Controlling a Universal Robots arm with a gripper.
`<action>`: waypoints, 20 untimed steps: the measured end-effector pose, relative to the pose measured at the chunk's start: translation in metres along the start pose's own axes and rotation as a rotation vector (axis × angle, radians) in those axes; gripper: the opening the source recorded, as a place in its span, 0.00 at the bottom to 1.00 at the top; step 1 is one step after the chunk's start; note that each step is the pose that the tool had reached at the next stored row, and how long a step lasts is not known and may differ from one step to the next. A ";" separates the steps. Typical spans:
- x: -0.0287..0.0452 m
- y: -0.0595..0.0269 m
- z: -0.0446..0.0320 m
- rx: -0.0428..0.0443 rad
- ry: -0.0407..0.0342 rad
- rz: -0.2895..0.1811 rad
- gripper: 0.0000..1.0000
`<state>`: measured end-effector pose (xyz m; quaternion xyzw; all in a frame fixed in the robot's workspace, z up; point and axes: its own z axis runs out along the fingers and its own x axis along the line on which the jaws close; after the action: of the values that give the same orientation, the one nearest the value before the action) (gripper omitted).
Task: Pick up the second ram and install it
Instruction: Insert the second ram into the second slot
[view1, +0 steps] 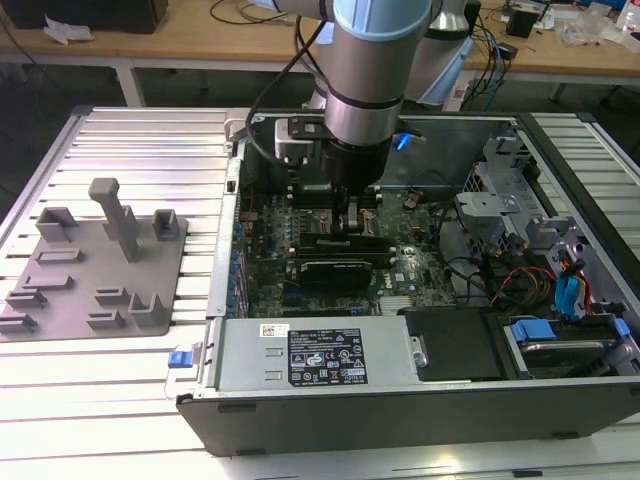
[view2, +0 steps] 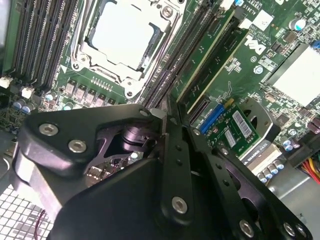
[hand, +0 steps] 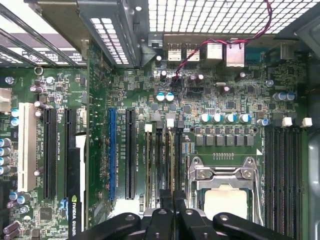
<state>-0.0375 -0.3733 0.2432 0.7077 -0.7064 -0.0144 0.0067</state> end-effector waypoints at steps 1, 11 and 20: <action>0.0000 0.0000 -0.0003 0.0001 0.0000 0.000 0.09; -0.0001 0.0073 -0.0005 0.0309 0.0001 -0.001 0.09; 0.0000 0.0181 0.0038 0.1011 0.0028 -0.003 0.09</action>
<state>-0.0558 -0.3734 0.2400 0.7083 -0.7050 0.0223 -0.0281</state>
